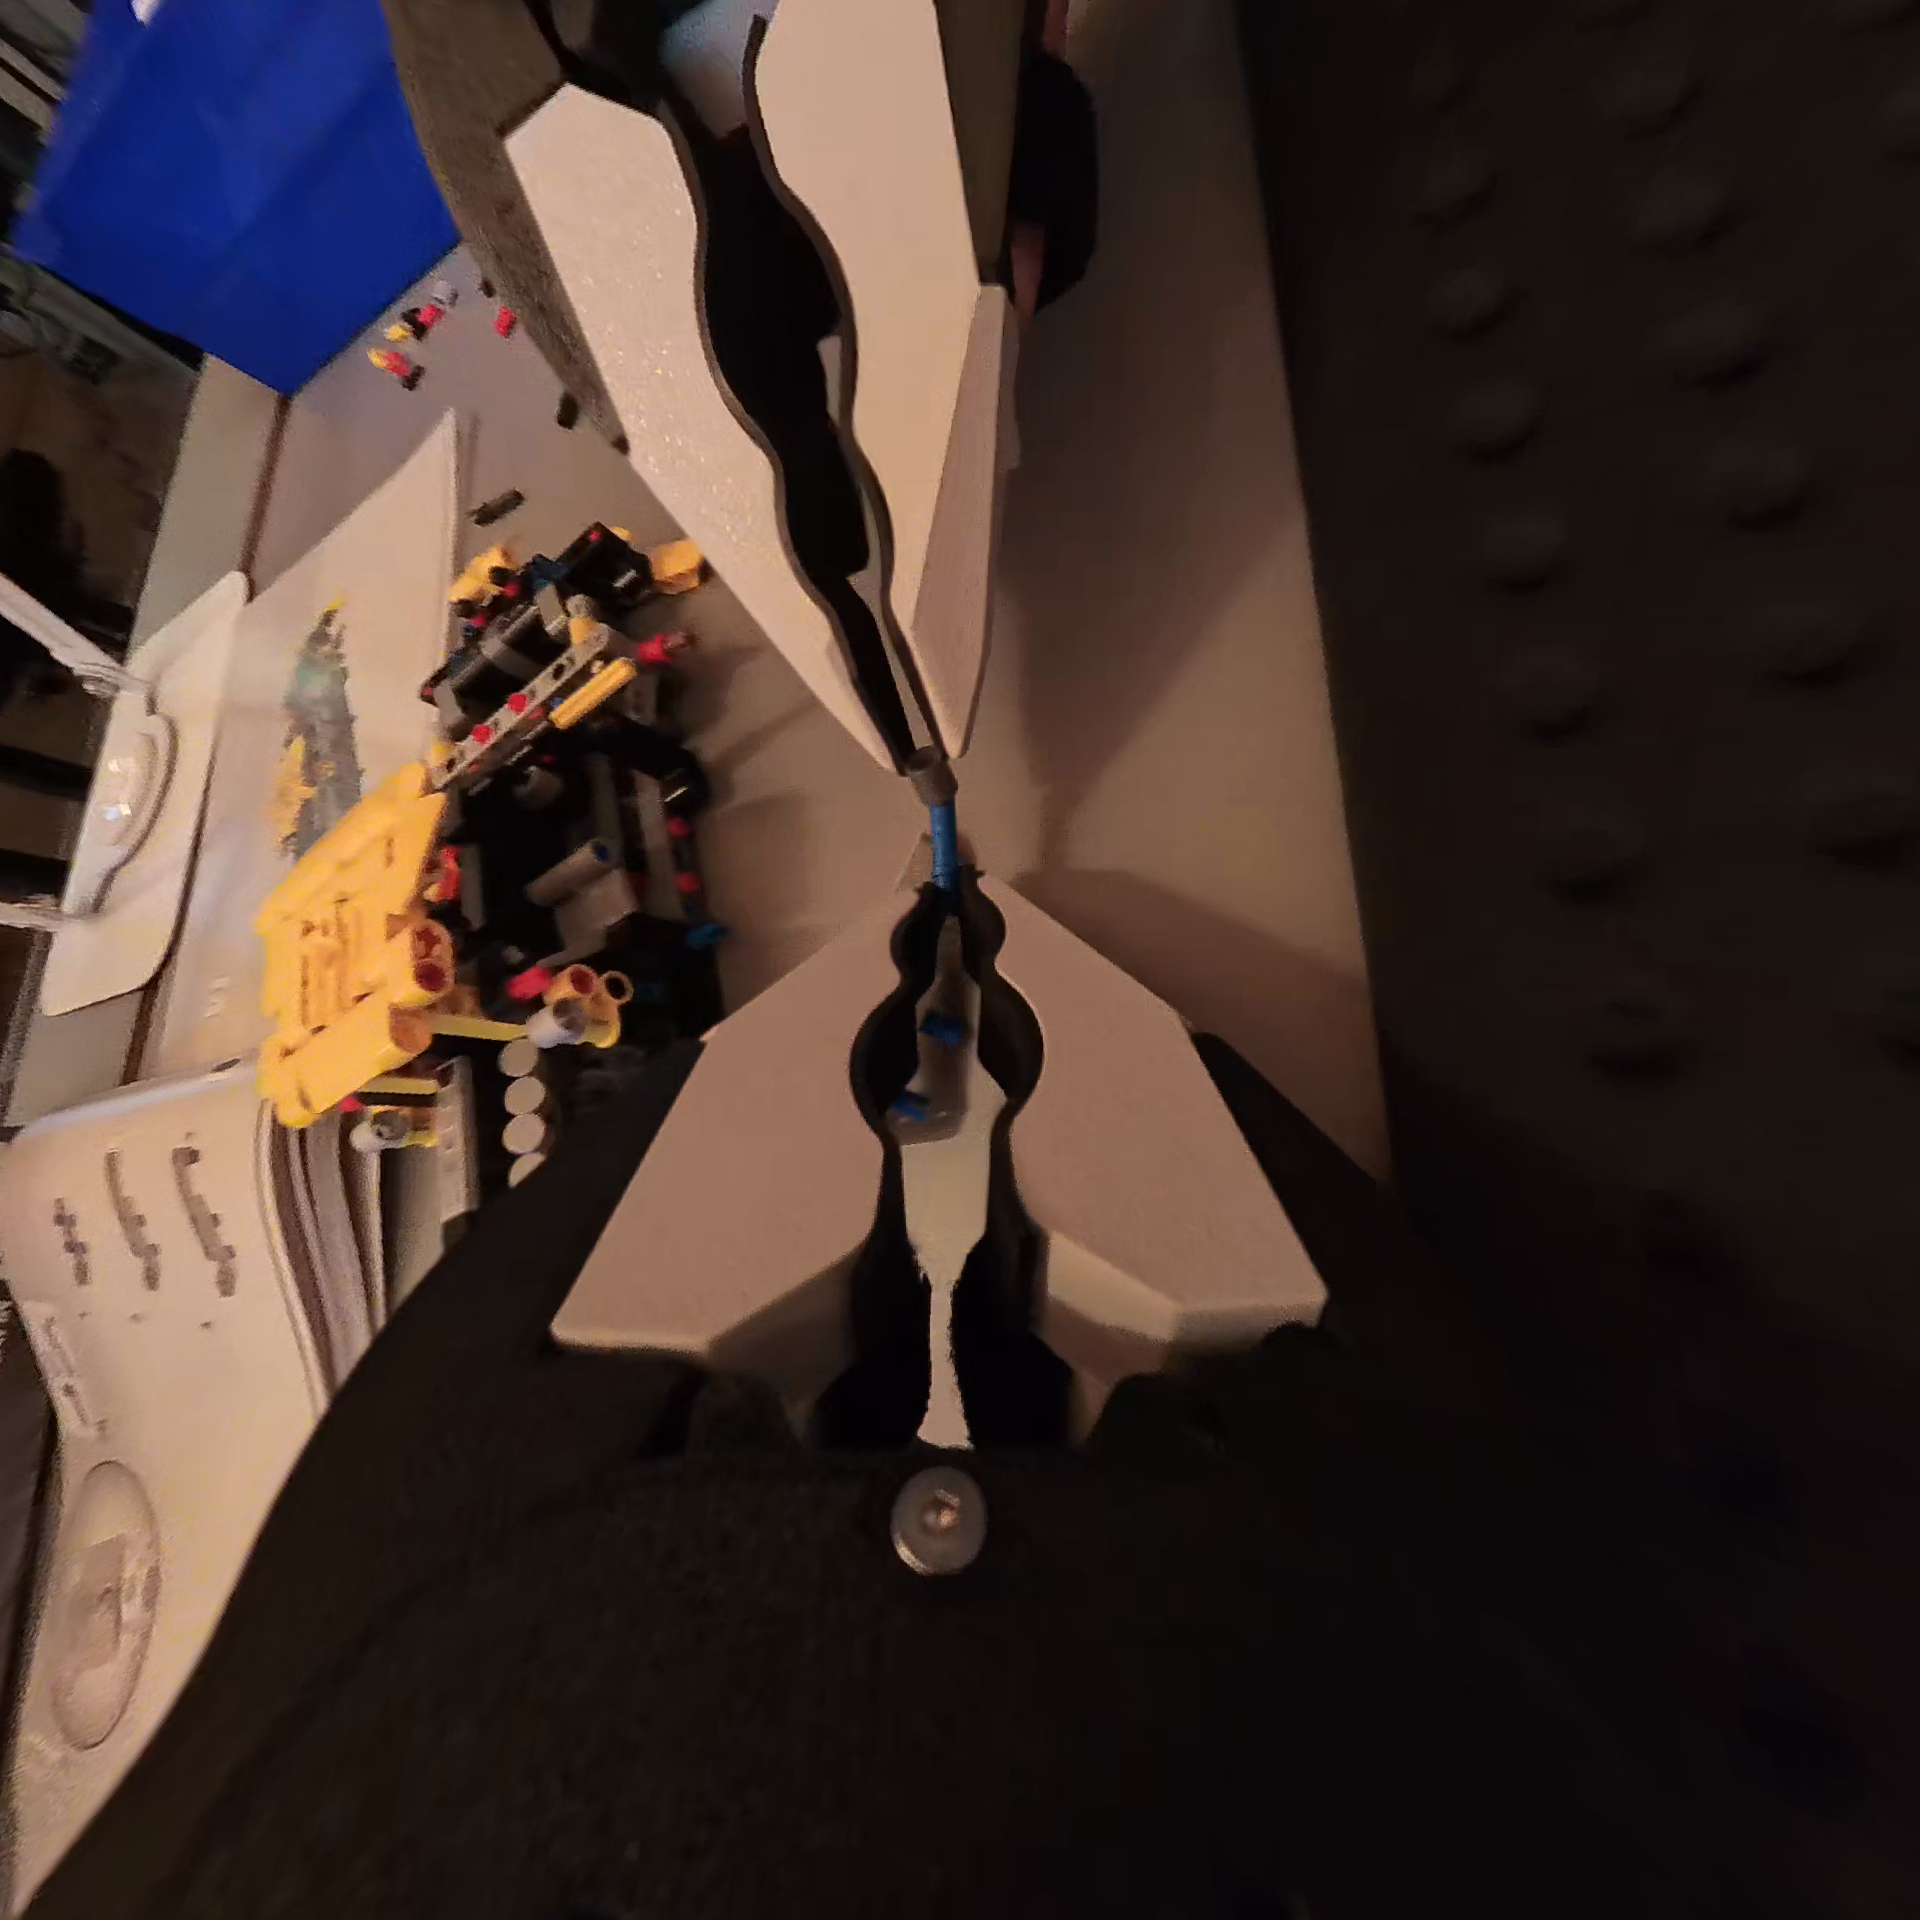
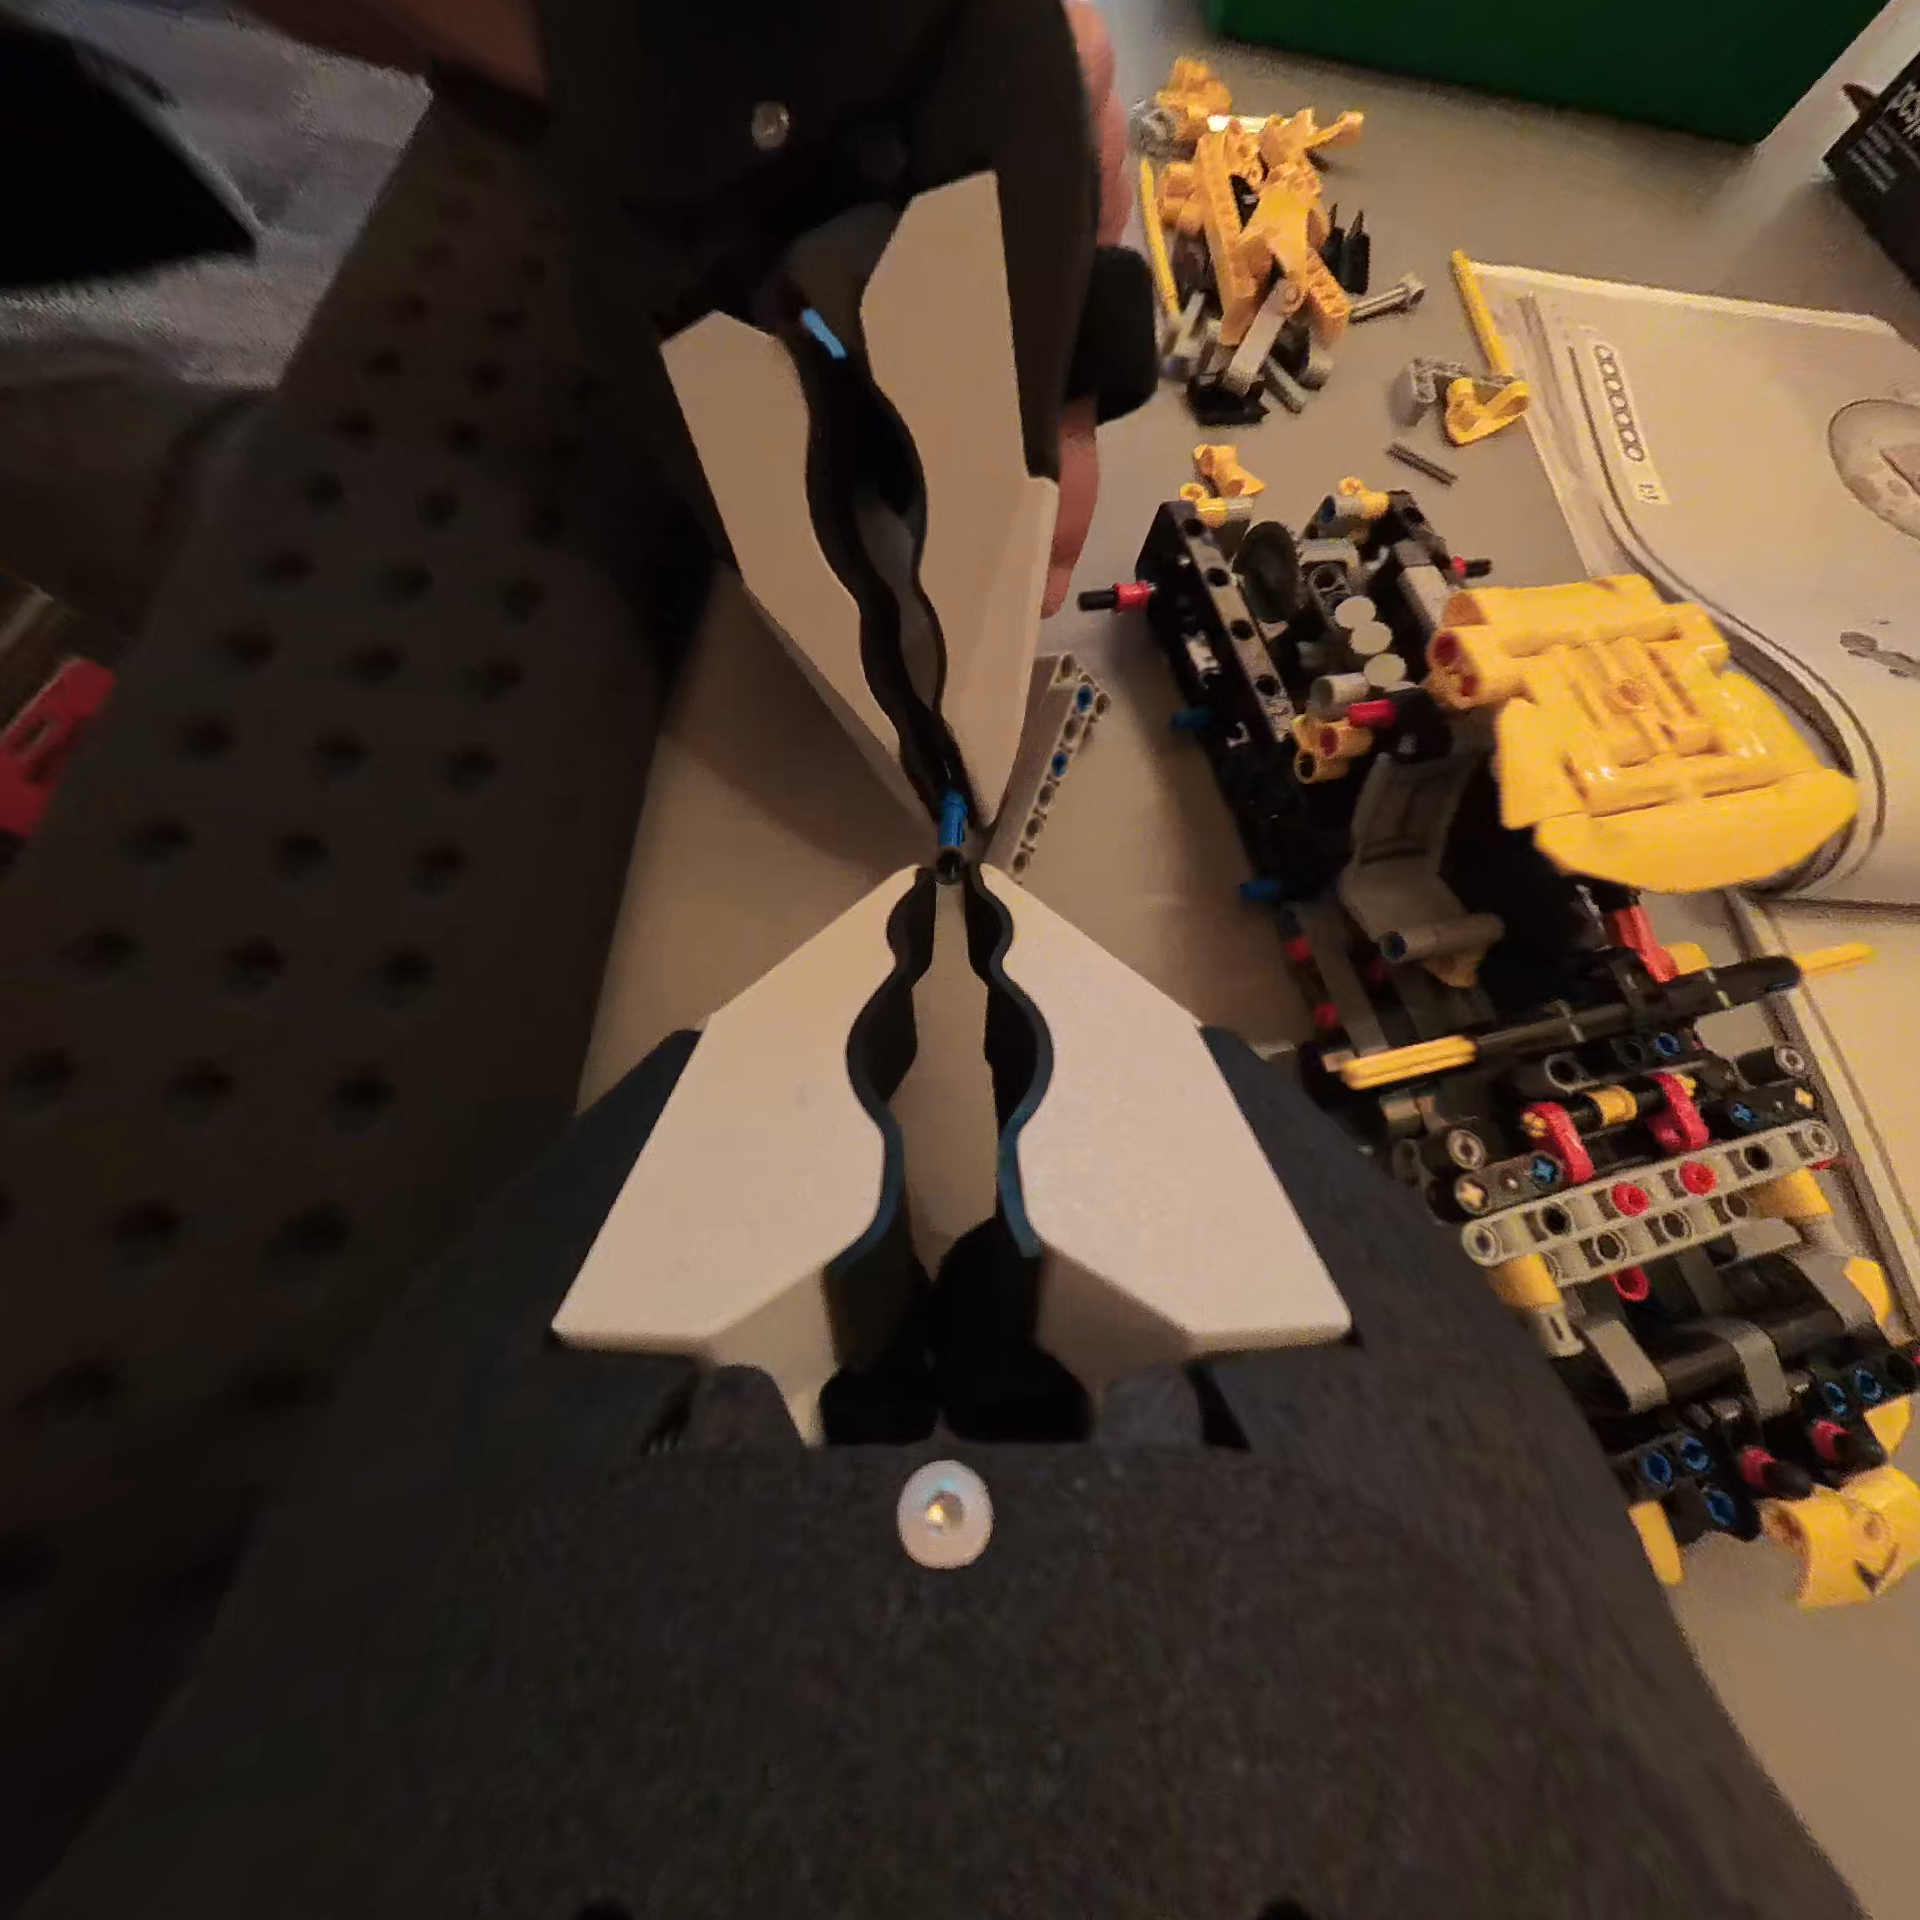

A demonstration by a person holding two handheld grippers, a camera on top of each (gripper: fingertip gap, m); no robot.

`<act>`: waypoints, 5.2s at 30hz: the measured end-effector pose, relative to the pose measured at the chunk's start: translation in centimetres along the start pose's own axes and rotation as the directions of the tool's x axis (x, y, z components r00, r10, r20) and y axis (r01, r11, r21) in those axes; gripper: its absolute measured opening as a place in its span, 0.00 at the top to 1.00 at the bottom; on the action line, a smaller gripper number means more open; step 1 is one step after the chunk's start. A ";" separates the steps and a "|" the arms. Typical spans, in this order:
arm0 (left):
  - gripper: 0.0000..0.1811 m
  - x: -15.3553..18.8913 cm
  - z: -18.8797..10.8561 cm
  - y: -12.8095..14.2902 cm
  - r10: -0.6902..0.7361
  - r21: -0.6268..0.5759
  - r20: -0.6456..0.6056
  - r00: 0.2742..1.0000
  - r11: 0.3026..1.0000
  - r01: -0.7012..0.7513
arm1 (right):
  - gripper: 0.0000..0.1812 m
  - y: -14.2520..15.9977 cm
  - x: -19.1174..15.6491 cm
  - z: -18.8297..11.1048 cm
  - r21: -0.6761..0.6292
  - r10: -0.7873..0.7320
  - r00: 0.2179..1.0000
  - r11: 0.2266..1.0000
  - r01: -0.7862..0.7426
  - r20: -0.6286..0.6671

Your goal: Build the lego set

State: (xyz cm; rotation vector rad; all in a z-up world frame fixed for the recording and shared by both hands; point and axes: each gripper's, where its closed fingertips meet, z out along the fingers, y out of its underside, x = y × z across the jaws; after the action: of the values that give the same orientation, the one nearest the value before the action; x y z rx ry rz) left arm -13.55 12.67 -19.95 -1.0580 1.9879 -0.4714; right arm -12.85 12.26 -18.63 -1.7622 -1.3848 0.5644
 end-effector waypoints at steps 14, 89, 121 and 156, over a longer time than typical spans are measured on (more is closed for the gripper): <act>0.98 -0.5 -0.1 -0.4 -0.112 0.061 -0.035 0.993 0.992 0.114 | 1.00 -0.3 0.9 -1.7 0.079 0.138 0.990 0.987 -0.138 0.000; 0.98 0.2 -0.5 0.1 -0.164 0.043 -0.118 0.979 0.985 0.170 | 0.96 2.9 -2.1 -0.2 -0.108 -0.093 0.957 0.986 0.127 0.274; 0.98 -4.5 -3.6 -4.0 -0.324 0.337 -0.001 0.946 0.891 0.306 | 0.97 -6.9 3.2 -4.3 0.399 0.340 0.933 0.844 -0.359 0.120; 0.98 -5.5 -4.8 -4.3 -0.526 0.374 -0.214 0.823 0.734 0.567 | 0.97 -7.2 3.6 -3.5 0.476 0.341 0.933 0.805 -0.354 0.117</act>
State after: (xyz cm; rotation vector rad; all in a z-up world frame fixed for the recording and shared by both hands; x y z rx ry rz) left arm -13.44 14.47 -11.70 -1.3425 1.5047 -1.2361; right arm -13.38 15.12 -10.33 -1.5837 -0.8223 1.0430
